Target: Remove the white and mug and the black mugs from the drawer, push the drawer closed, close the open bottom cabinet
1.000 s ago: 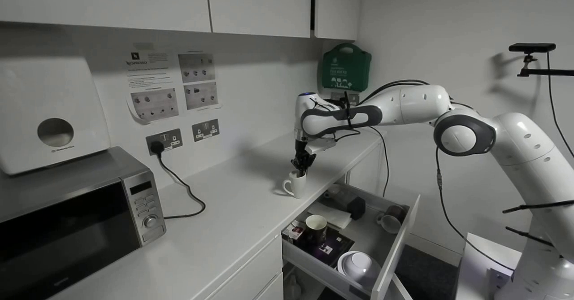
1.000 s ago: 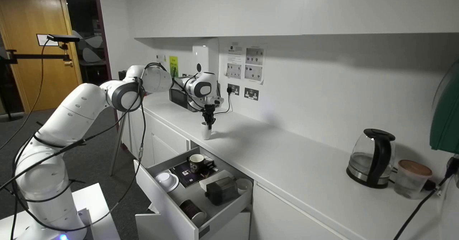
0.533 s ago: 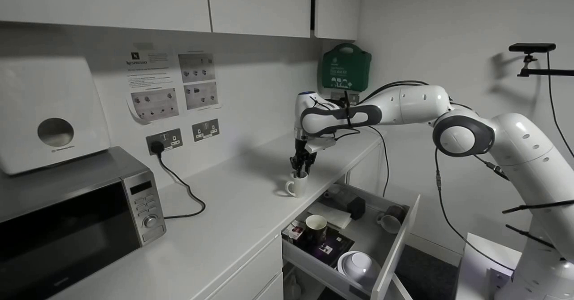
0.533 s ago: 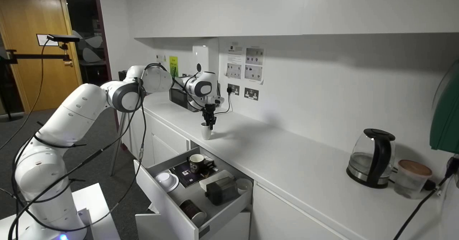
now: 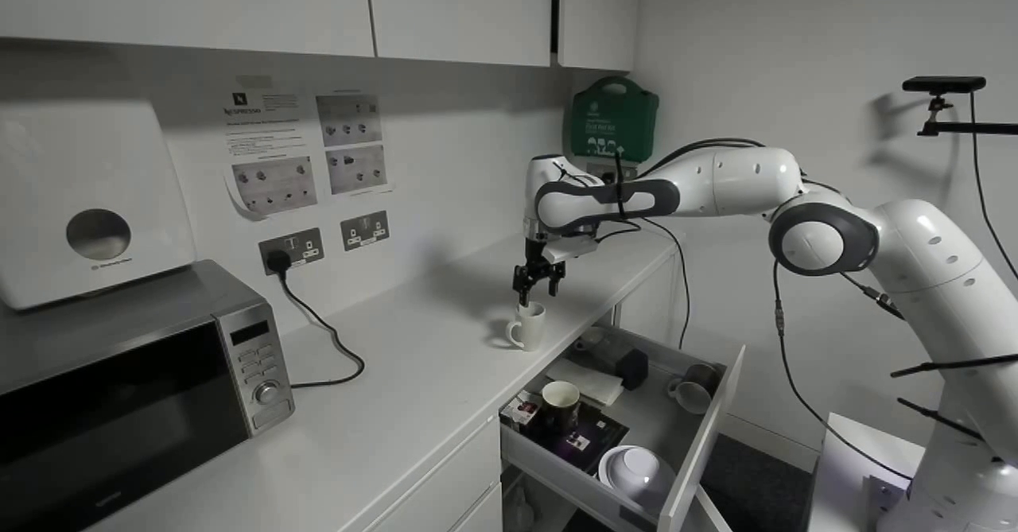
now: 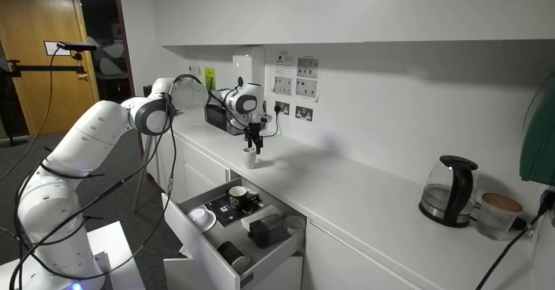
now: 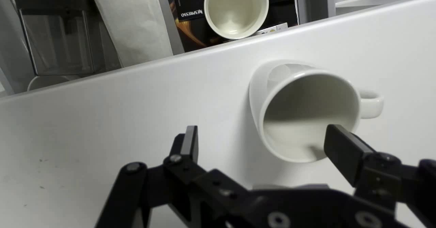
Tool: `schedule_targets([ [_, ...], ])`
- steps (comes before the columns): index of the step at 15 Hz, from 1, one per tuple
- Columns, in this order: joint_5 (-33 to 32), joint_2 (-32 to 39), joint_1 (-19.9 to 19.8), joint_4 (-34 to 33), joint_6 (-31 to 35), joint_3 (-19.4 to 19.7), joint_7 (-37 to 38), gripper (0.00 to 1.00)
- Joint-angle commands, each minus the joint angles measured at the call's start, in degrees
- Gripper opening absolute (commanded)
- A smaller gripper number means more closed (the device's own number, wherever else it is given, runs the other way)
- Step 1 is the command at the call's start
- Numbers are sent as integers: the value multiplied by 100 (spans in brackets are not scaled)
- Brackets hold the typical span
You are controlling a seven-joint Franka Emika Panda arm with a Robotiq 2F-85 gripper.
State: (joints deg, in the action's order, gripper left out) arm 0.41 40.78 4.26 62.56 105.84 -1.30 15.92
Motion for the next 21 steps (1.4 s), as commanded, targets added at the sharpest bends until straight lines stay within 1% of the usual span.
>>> schedule_targets([
  [1, 200, -469, -96, 370, -119, 22, -129, 100],
  [3, 174, -732, -165, 733, 48, -33, -119, 100],
  [6, 209, -1256, -236, 1529, 293, -35, -112, 100],
  [7, 300, -1395, -223, 1728, 291, 29, -110, 100],
  [13, 786, -2362, -353, 3134, 527, 68, -52, 100],
  [16, 934, -2831, -355, 3898, 897, 127, -36, 100],
  [21, 785, -3467, -237, 5341, 1698, 134, 155, 100],
])
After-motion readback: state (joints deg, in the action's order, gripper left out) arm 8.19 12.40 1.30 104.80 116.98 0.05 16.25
